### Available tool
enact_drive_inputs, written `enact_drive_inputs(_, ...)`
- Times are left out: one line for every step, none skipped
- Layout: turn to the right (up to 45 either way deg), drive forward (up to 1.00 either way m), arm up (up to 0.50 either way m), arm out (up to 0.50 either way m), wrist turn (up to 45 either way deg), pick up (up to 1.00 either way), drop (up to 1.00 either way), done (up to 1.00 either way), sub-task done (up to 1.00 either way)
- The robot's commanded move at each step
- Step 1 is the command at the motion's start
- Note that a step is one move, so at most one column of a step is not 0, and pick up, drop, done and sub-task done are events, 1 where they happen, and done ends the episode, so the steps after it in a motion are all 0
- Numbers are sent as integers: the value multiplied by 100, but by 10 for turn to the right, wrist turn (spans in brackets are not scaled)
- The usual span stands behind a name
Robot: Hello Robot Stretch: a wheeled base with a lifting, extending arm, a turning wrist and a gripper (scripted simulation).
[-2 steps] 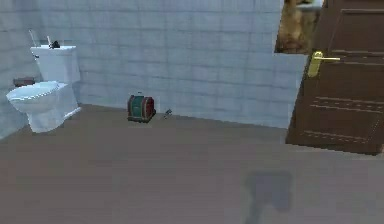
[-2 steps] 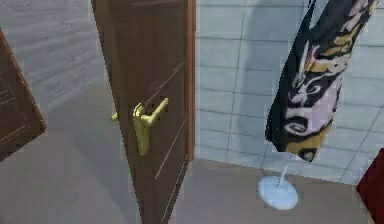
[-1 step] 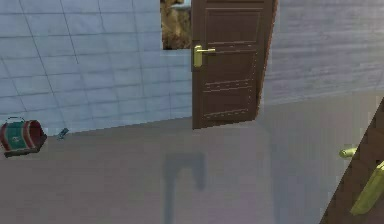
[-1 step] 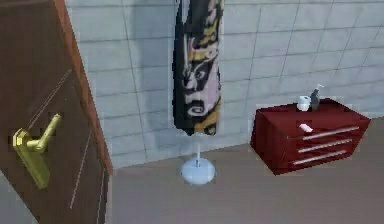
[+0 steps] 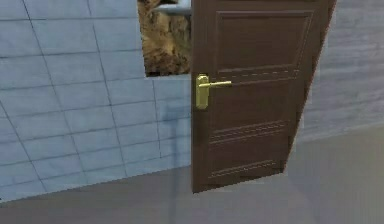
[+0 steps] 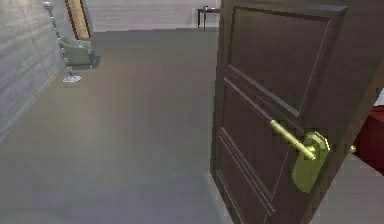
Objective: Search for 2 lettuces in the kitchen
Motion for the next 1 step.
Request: enact_drive_inputs(30,0,0,0,0,0,0,0,0)
